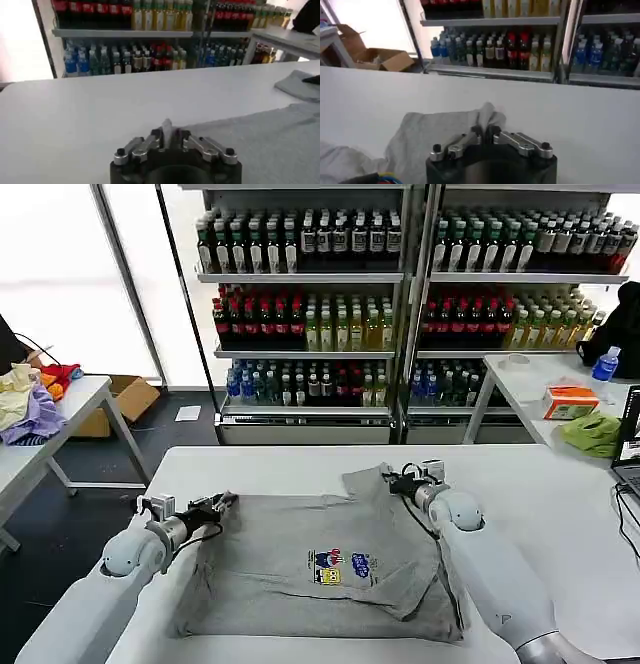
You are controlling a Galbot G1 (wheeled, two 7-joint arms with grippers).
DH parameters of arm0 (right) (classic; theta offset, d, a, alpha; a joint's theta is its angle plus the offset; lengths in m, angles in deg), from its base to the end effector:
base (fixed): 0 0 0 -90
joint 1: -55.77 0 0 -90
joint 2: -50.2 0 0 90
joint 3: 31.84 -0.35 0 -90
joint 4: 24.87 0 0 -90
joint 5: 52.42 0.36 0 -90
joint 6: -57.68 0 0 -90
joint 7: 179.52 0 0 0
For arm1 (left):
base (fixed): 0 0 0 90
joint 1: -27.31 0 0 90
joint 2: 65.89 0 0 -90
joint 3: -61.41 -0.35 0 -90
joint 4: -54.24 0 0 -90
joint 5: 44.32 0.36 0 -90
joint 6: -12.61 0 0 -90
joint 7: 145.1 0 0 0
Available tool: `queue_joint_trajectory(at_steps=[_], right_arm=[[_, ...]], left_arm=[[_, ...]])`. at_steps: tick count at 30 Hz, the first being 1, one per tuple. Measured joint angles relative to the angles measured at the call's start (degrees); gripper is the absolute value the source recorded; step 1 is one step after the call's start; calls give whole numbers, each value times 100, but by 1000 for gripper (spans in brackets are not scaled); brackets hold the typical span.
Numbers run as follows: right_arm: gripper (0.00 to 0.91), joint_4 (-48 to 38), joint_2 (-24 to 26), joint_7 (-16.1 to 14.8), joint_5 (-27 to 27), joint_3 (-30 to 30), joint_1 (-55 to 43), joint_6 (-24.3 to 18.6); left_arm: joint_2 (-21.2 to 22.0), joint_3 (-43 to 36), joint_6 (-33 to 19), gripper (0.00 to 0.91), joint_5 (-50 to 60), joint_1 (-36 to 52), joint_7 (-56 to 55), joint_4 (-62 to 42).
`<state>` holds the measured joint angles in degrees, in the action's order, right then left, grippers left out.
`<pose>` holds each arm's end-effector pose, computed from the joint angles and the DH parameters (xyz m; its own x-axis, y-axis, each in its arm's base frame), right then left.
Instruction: Fold and organize the clothes.
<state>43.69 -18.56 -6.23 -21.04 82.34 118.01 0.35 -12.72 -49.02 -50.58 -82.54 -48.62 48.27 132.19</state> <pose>0.5027 -0.0465 -0.2988 -0.7689 -0.3194 0.5539 -0.3136 0.9433 0.1086 0.4207 0.1565 -0.3213 -0.7568 0.3385 0.5592 0.3366 0.9351 -0.1105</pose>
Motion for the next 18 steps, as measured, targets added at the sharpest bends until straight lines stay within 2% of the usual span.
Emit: queue_joint_trajectory(at_steps=[8, 18], right_arm=[[0, 305, 73, 136, 147, -105, 107, 35], [0, 1129, 248, 340, 470, -364, 401, 50]], left_arm=[[7, 23, -44, 10, -20, 17, -109, 62], [-97, 304, -41, 10, -88, -110, -273, 335]])
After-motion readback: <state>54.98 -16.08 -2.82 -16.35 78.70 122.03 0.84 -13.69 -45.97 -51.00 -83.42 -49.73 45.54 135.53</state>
